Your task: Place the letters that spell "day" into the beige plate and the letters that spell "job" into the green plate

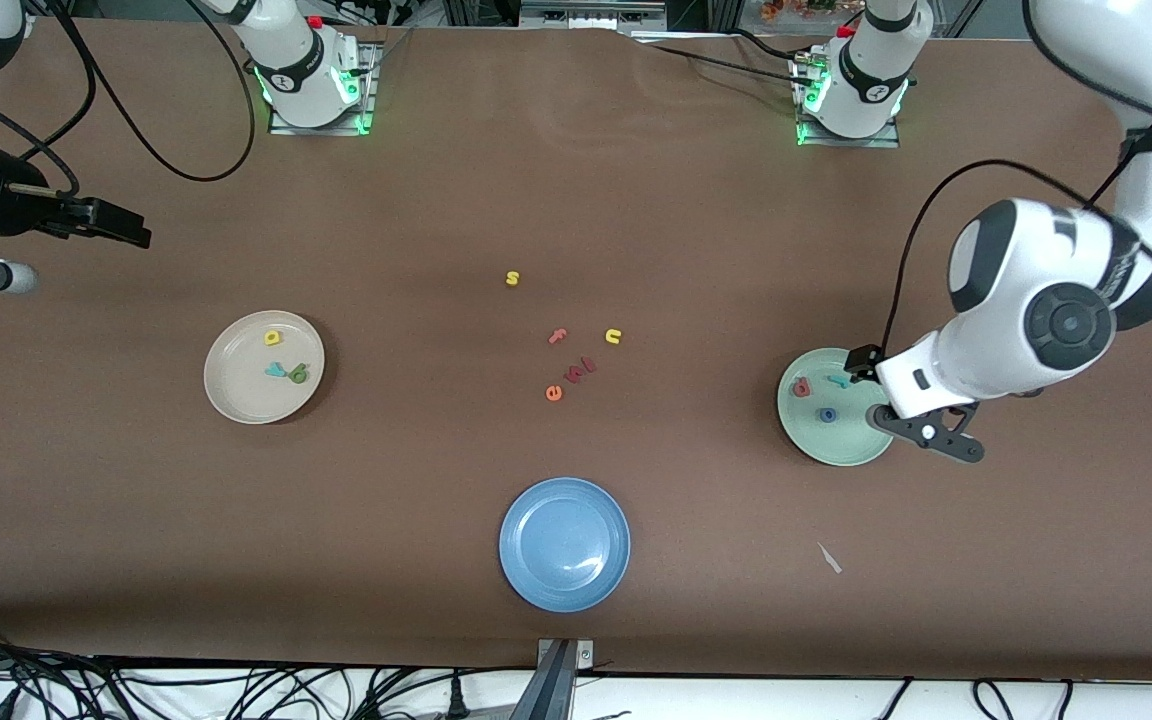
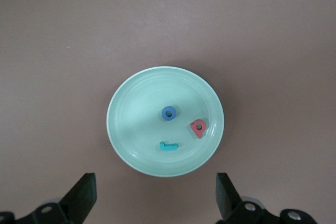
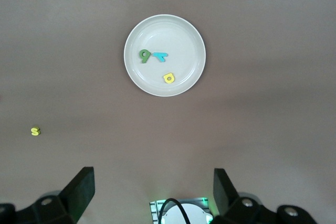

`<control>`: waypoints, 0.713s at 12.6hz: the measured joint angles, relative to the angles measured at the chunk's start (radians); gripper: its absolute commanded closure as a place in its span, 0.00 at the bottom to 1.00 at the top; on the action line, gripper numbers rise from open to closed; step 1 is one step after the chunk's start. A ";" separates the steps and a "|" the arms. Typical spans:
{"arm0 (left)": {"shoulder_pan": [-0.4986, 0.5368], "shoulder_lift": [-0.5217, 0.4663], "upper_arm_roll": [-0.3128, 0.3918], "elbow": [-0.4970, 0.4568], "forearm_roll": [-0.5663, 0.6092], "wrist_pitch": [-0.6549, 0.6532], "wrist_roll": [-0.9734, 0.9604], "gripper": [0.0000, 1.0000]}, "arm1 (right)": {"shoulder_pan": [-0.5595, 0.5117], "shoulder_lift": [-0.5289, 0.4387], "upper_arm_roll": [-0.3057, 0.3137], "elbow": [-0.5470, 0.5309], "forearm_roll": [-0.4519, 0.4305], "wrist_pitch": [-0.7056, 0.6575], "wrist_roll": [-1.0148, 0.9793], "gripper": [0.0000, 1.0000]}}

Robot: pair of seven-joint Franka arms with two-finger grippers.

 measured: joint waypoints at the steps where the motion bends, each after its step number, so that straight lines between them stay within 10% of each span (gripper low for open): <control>1: 0.000 -0.025 0.000 0.014 0.000 -0.028 -0.021 0.00 | 0.000 0.000 0.000 0.000 0.000 0.000 0.000 0.00; 9: 0.003 -0.220 0.003 0.031 -0.040 -0.236 -0.060 0.00 | 0.000 0.000 0.000 0.000 0.000 0.001 0.000 0.00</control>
